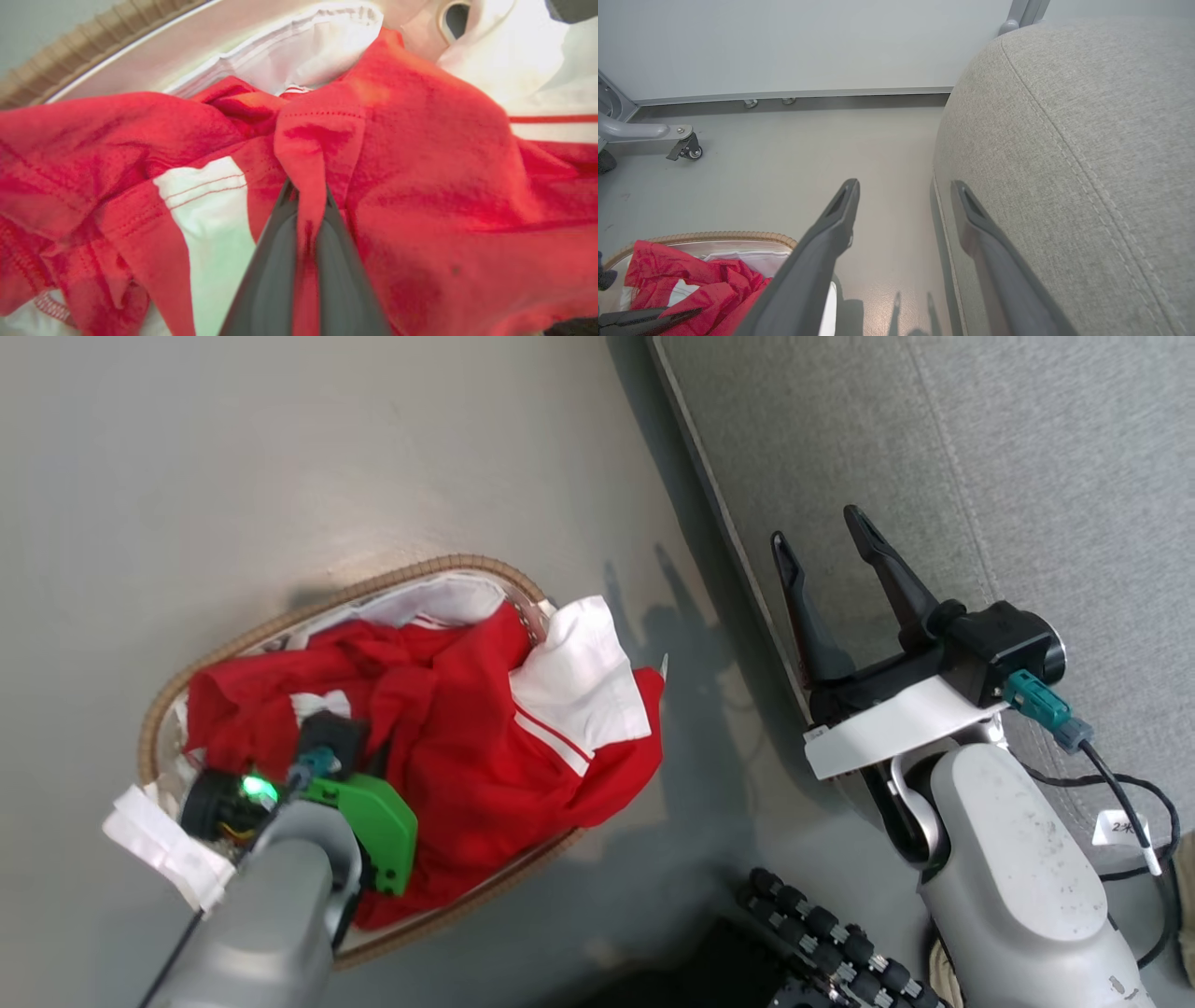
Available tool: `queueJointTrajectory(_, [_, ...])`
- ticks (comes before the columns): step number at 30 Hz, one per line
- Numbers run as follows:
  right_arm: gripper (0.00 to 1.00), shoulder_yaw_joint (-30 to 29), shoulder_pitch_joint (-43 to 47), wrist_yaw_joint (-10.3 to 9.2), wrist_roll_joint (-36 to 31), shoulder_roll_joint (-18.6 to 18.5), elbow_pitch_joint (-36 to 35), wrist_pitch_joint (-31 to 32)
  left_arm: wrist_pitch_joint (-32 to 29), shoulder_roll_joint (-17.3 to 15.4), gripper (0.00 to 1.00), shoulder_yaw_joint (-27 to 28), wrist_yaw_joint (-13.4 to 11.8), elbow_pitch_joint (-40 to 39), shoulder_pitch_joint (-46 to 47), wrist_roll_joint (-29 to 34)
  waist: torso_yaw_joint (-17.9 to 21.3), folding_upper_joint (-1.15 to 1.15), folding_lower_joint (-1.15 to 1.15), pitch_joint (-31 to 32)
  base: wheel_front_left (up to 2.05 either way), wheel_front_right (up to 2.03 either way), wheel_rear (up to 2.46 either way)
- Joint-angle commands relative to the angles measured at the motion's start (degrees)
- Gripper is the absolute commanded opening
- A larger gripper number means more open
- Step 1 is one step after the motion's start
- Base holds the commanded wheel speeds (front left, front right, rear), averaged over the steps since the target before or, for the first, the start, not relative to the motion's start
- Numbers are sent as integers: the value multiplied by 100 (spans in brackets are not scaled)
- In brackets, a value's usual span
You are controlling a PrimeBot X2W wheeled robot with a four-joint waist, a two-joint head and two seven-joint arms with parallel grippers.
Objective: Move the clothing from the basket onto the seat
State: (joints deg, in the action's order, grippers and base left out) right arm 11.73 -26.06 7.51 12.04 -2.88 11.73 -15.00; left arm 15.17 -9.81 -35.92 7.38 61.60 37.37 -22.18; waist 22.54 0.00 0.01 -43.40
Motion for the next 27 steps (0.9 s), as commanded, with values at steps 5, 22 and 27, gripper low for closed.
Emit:
queueJointTrajectory(5, [100,-60,304,-4,-143,-16,190,-27,-3,117,0,18,14,-341,-532,-96,-290,0,-1,1013,0,0,0])
queueJointTrajectory(22, [100,-409,1282,-5,-442,-19,595,-27,-2,468,0,853,14,-1781,-2039,225,-934,0,-1,3034,0,0,0])
queueJointTrajectory(27, [100,-430,1473,-5,-508,-19,652,-27,-3,523,0,1062,14,-2318,-2263,390,-1066,0,-1,3400,0,0,0])
